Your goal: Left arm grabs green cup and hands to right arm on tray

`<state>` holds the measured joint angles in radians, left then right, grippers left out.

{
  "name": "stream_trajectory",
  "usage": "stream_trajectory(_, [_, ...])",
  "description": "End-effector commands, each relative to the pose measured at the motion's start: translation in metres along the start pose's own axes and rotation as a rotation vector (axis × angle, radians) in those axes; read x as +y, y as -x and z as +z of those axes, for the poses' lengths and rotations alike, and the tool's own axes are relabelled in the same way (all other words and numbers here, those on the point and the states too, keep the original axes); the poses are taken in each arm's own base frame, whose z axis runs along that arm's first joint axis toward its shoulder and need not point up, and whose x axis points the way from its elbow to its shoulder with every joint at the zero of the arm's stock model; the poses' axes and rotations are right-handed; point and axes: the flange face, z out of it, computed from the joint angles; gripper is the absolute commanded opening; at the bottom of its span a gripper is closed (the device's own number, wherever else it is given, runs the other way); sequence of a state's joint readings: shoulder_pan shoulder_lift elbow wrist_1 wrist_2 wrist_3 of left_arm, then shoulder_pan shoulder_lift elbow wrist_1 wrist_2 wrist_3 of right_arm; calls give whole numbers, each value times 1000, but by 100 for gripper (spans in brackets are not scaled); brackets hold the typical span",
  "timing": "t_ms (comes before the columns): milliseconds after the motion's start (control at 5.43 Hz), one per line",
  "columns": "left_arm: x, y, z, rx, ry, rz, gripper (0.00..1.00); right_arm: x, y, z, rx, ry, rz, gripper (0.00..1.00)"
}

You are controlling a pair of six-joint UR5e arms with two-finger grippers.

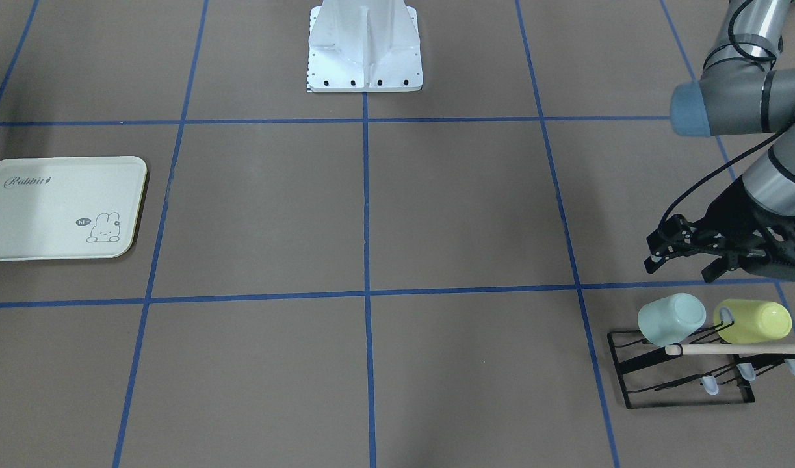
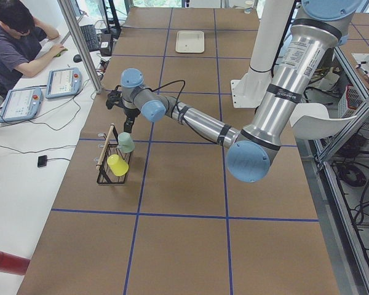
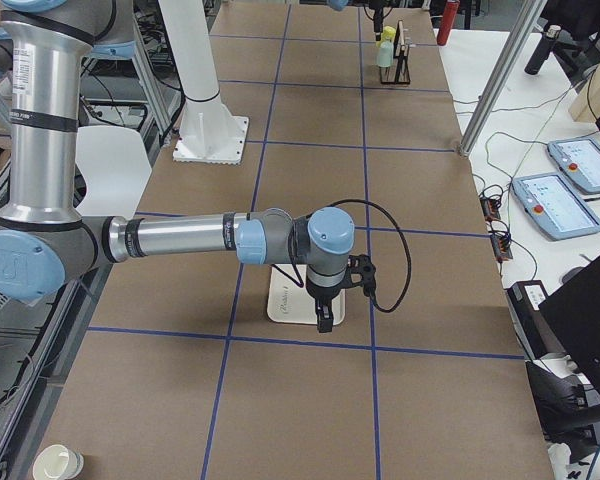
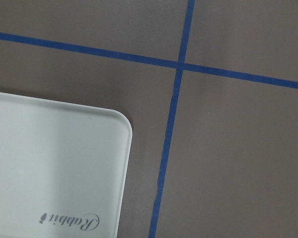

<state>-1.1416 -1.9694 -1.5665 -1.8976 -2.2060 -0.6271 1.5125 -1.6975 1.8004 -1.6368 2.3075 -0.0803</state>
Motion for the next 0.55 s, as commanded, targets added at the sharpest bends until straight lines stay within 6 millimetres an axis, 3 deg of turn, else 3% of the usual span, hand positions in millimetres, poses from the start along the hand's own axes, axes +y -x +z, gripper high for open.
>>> stream_trajectory(0, [-5,13,22,-73,4,17,100,0,0,0,-1,-1,-2,100])
stream_trajectory(368, [-12,19,33,-89,18,29,100,0,0,0,-1,0,1,100])
